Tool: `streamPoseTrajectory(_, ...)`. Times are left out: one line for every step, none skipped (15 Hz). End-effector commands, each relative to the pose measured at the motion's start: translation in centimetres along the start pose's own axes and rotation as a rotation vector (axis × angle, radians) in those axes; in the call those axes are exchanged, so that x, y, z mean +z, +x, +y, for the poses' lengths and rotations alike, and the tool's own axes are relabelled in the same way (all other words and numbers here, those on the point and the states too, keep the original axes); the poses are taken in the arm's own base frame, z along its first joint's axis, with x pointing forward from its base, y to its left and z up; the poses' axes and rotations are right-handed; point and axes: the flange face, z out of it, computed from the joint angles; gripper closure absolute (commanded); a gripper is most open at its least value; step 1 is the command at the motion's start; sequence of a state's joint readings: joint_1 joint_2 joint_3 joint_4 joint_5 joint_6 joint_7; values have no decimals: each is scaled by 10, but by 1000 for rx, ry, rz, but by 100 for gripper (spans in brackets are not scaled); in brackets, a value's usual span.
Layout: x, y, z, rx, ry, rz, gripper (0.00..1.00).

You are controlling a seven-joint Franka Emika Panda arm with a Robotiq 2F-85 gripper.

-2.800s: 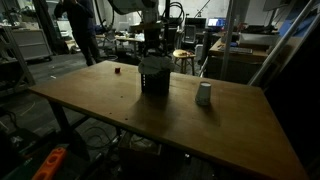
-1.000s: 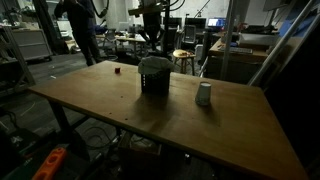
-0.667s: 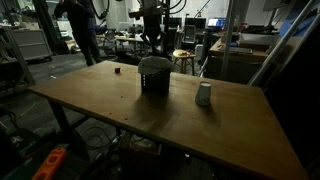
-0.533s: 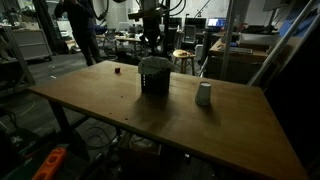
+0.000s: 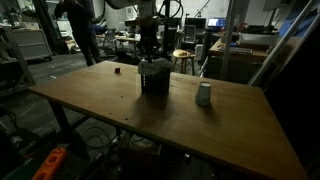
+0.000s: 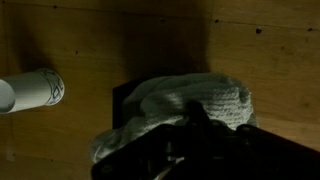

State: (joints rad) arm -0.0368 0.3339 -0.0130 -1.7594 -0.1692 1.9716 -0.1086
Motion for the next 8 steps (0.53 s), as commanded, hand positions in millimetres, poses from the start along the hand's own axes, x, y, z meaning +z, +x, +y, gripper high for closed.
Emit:
streamPoseTrajectory(0,-1,-5,19,58,27,97)
streamPoseTrajectory(-1,3,-5,22,78,41,97)
streamPoseTrajectory(-2,7,-4,26,93,56,97)
streamPoseTrajectory(-2,10,-4,28,105,67,97)
streamPoseTrajectory(-1,14,-2,28,109,79,97)
streamPoseTrajectory(1,17,0,27,106,89,97)
streamPoseTrajectory(3,19,2,24,102,97,97)
streamPoseTrajectory(9,20,6,20,91,97,97)
